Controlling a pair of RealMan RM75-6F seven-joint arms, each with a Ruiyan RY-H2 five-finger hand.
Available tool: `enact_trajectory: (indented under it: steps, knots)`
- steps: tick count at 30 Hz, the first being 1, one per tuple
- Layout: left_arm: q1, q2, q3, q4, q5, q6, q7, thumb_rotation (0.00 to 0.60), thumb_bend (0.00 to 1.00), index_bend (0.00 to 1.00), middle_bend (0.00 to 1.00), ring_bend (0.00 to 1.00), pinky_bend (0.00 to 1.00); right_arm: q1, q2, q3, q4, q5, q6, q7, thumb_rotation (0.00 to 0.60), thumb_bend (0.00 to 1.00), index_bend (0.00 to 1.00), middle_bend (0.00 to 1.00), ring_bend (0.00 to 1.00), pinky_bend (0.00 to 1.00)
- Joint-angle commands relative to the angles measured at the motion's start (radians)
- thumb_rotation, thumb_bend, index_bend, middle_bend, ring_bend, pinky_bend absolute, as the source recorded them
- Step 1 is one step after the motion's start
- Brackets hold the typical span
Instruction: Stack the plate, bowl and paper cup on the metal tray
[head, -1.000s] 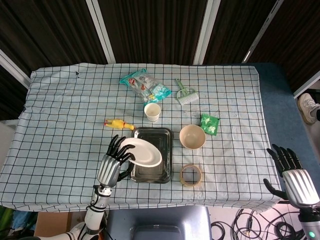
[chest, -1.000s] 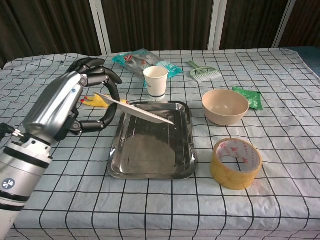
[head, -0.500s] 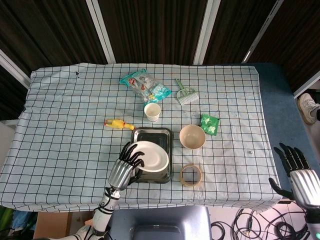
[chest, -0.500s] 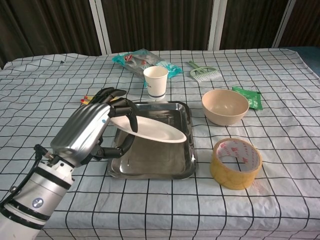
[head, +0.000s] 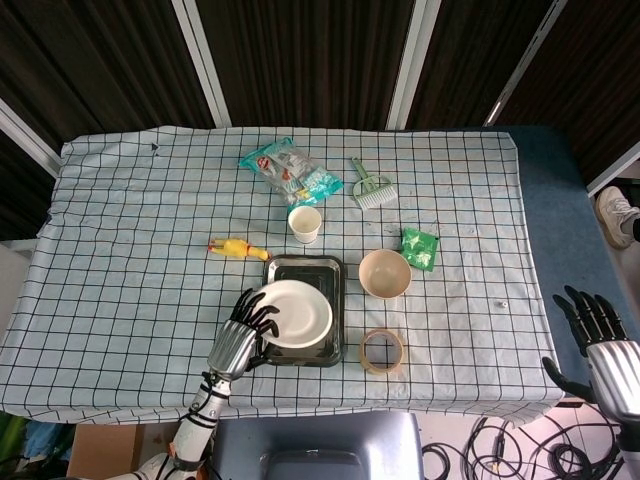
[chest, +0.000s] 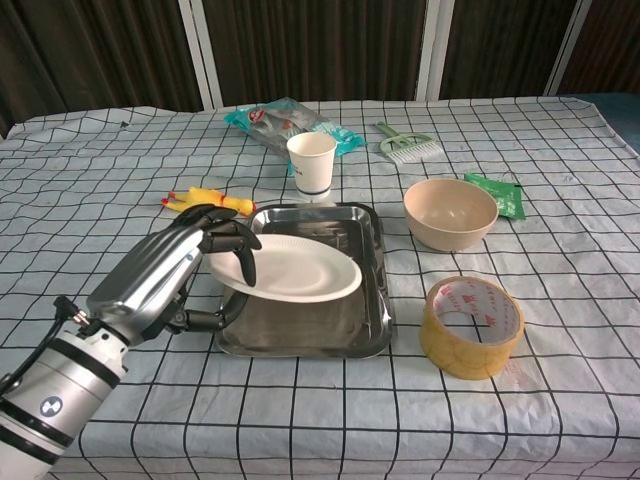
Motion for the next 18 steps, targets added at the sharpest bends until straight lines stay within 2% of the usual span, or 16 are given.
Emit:
enact_trajectory:
  steps: [1, 7, 18]
  knots:
    - [0.003, 0.016, 0.006, -0.014, -0.013, -0.028, -0.004, 0.600, 0.47, 0.63, 0.29, 0.10, 0.04, -0.002, 0.040, -0.011, 0.001, -0.016, 0.010, 0.109, 0.600, 0.24, 0.00, 0.00, 0.00, 0.00]
    - [-0.005, 0.006, 0.001, 0.012, -0.028, -0.064, 0.008, 0.600, 0.47, 0.61, 0.28, 0.10, 0.04, -0.004, 0.048, -0.015, 0.011, -0.030, 0.018, 0.135, 0.600, 0.24, 0.00, 0.00, 0.00, 0.00]
    - [-0.009, -0.011, -0.006, 0.045, -0.036, -0.080, 0.020, 0.600, 0.46, 0.55, 0.28, 0.10, 0.04, -0.001, 0.038, -0.013, 0.006, -0.023, 0.002, 0.102, 0.600, 0.24, 0.00, 0.00, 0.00, 0.00]
